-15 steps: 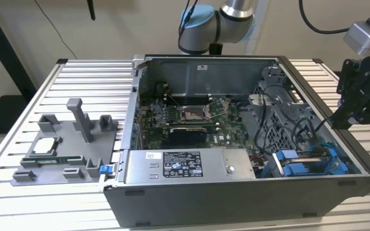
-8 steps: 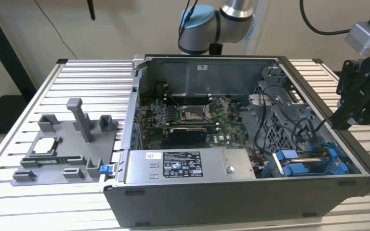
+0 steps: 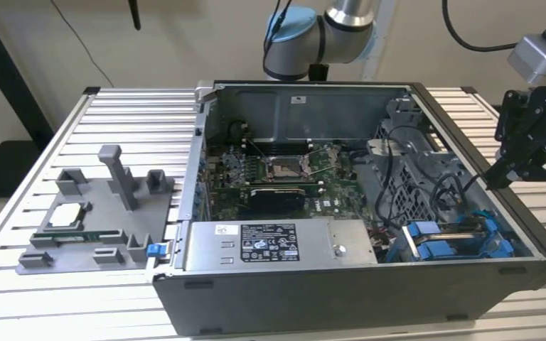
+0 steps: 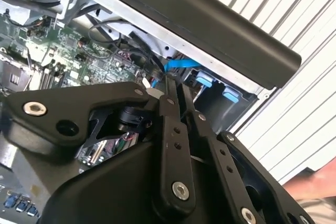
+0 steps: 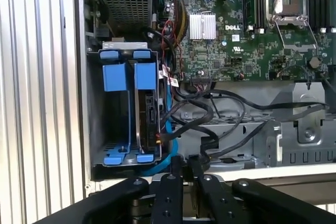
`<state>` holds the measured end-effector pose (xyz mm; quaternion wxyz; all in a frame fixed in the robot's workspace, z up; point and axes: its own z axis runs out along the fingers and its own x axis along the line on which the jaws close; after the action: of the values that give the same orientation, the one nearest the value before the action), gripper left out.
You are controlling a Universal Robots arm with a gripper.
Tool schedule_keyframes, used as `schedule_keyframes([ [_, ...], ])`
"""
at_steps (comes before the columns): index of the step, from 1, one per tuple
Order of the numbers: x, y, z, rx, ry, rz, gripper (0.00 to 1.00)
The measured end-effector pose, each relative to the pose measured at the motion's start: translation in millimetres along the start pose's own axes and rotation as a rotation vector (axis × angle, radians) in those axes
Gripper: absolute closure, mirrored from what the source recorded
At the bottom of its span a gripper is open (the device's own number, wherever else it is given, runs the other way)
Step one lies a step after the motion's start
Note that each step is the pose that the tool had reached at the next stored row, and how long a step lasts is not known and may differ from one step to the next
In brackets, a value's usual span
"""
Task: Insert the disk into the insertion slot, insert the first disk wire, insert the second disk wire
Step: 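Insert the first disk wire, then insert the second disk wire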
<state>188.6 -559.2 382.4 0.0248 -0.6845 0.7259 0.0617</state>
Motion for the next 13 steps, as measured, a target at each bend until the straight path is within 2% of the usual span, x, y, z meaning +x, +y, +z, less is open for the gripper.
schedule_keyframes([
  [1,0.0,0.0,0.1,-0.0004,-0.0047,0.0,0.0],
  [2,0.4,0.0,0.0,-0.0006,-0.0064,0.0,0.0],
  [8,2.2,-0.1,0.1,-0.0024,-0.0077,0.0,0.0],
  [9,2.4,-0.1,0.1,-0.0026,-0.0089,0.0,1.0],
  [13,2.9,0.5,-0.3,-0.0029,-0.0143,0.0,1.0],
])
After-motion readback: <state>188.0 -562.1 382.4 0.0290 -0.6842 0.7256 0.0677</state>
